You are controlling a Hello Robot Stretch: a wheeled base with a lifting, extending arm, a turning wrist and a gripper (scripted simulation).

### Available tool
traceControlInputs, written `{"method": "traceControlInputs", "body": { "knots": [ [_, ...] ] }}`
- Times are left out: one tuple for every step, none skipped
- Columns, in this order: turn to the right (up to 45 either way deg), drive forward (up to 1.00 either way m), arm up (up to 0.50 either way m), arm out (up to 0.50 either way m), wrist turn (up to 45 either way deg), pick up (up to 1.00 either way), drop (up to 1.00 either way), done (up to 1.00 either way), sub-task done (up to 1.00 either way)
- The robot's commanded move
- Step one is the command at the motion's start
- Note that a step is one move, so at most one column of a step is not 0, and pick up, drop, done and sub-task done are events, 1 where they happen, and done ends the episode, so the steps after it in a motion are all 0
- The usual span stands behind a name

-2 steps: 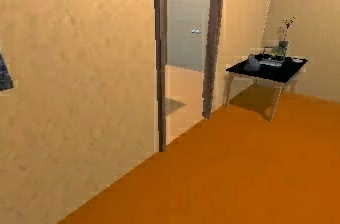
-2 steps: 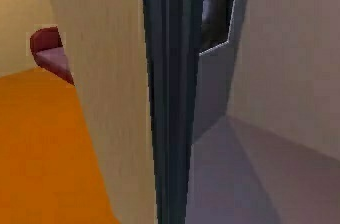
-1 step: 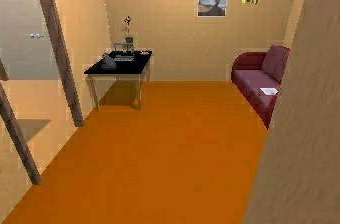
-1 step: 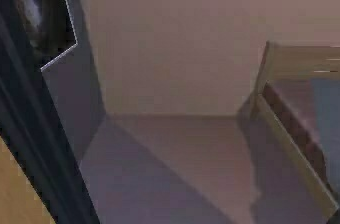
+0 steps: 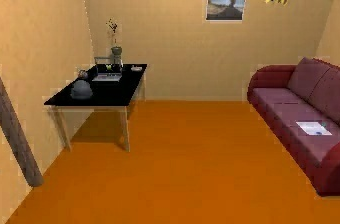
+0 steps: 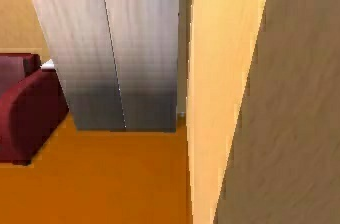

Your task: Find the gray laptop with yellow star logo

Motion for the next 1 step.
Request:
{"method": "traceControlInputs", "body": {
  "knots": [
    [0.0, 1.0, 0.0, 0.0, 0.0, 0.0, 0.0, 0.0, 0.0]
  ]
}}
